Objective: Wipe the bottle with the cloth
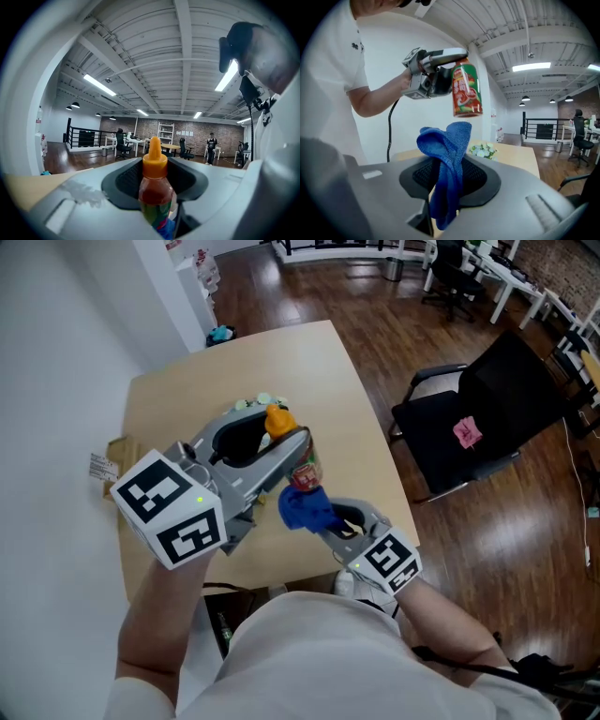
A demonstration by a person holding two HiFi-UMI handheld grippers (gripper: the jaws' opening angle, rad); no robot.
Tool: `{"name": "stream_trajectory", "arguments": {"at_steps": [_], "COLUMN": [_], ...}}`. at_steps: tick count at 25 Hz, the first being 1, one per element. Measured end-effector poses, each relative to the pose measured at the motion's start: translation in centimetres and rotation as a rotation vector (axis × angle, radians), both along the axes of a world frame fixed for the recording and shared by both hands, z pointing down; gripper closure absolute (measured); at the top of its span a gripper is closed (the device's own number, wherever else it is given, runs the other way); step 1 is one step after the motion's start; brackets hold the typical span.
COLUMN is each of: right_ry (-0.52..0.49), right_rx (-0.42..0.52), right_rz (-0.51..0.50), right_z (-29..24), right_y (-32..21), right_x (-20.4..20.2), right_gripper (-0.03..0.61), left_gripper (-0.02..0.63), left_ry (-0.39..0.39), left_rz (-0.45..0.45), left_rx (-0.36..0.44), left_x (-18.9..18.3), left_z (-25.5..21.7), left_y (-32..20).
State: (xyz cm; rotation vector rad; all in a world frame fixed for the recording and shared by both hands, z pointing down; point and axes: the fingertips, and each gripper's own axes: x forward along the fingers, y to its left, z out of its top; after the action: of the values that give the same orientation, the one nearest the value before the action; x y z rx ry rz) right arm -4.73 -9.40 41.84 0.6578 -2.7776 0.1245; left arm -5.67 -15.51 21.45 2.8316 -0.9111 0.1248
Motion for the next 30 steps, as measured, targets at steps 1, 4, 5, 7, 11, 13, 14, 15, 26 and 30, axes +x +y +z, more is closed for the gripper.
{"name": "stream_trajectory", "arguments": {"at_steps": [1, 4, 5, 7, 11, 13, 14, 15, 26, 30], "right_ry": [0.003, -0.009, -0.019, -0.05, -0.119, -0.148, -0.164, -0.181, -0.255, -0.21], "right_rx": [-0.021, -0.069, -0.077, -0.073, 0.008, 0.058, 0.082, 0.105, 0.083, 0.012], "right_rz": [0.012, 0.063, 0.085, 0.133, 0.188, 0.188, 0.183, 0.175, 0.114, 0.111], "right_z": [0.9, 2.2, 2.0, 0.7, -4.9, -8.0, -9.4, -10.8, -12.6, -8.8], "right_y": [-0.2, -0.9, -1.3, -2.3, -4.3, -4.6, -4.5, -4.4, -3.6, -3.4], "right_x": [0.5, 2.7, 3.6, 5.3, 7.4, 7.5, 7.4, 7.3, 4.0, 3.8], "right_gripper": [0.462, 0.462, 0.462, 0.462, 0.462, 0.462, 0.462, 0.462, 0.462, 0.462], "left_gripper": [0.453, 0.453, 0.453, 0.453, 0.453, 0.453, 0.453, 0.453, 0.453, 0.453], "left_ry": [0.001, 0.002, 0.003, 0.002, -0.004, -0.007, -0.012, -0.018, -0.007, 0.011], "left_rz": [0.0, 0.003, 0.006, 0.012, 0.026, 0.035, 0.04, 0.046, 0.084, 0.072], "left_rx": [0.002, 0.001, -0.002, -0.007, -0.016, -0.023, -0.025, -0.026, -0.007, 0.003], "left_x": [0.0, -0.1, -0.2, -0.3, -0.3, -0.2, -0.1, 0.0, 0.5, 0.2], "left_z": [-0.1, 0.0, 0.2, 0.4, 1.0, 1.4, 1.7, 2.0, 2.4, 1.6], "left_y": [0.1, 0.1, 0.2, 0.4, 0.7, 0.9, 1.0, 1.1, 2.3, 2.3]}}
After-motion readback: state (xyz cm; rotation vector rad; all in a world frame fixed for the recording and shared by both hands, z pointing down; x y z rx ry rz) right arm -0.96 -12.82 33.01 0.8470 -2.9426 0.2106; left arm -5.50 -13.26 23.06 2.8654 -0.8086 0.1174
